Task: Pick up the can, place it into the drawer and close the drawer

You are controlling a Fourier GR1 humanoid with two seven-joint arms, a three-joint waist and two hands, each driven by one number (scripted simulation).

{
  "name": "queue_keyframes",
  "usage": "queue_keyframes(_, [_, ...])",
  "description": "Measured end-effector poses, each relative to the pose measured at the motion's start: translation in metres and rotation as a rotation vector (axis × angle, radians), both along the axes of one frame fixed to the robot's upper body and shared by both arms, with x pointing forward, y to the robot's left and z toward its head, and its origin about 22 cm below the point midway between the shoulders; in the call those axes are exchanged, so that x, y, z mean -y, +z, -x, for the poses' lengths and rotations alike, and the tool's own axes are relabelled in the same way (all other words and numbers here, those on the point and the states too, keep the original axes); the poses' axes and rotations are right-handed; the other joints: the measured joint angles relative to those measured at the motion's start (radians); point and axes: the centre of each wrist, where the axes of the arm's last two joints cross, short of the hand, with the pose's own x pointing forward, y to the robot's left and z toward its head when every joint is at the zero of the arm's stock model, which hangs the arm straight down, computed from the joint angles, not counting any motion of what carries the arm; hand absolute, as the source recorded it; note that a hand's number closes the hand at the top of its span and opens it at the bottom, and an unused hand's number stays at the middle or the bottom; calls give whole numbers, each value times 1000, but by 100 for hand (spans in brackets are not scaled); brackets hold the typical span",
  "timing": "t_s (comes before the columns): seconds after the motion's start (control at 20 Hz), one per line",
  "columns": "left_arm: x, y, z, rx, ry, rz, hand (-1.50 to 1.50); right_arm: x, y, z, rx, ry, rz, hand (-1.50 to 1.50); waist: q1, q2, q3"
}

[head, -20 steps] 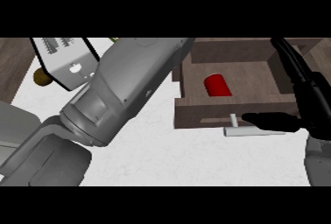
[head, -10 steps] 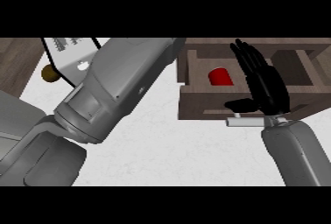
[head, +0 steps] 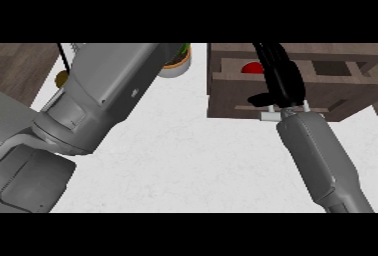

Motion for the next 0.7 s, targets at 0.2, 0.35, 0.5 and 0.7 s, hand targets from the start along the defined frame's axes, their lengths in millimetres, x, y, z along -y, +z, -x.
queue_keyframes(0.2, [-13, -8, -2, -11, -2, -4, -150, -6, -5, -16, 55, -55, 4, -150, 19, -1, 0])
queue_keyframes(0.35, [-25, -8, -3, -18, -1, -7, -150, -10, -1, -28, 84, -81, 12, -150, 28, -1, 0])
queue_keyframes(0.5, [-30, -8, -2, -15, 0, -10, -150, -11, 7, -40, 110, -102, 19, -150, 39, 1, 0])
queue_keyframes(0.7, [-36, -8, 1, -18, -6, -12, -150, -15, 18, -53, 124, -112, 31, -150, 51, 3, 1])
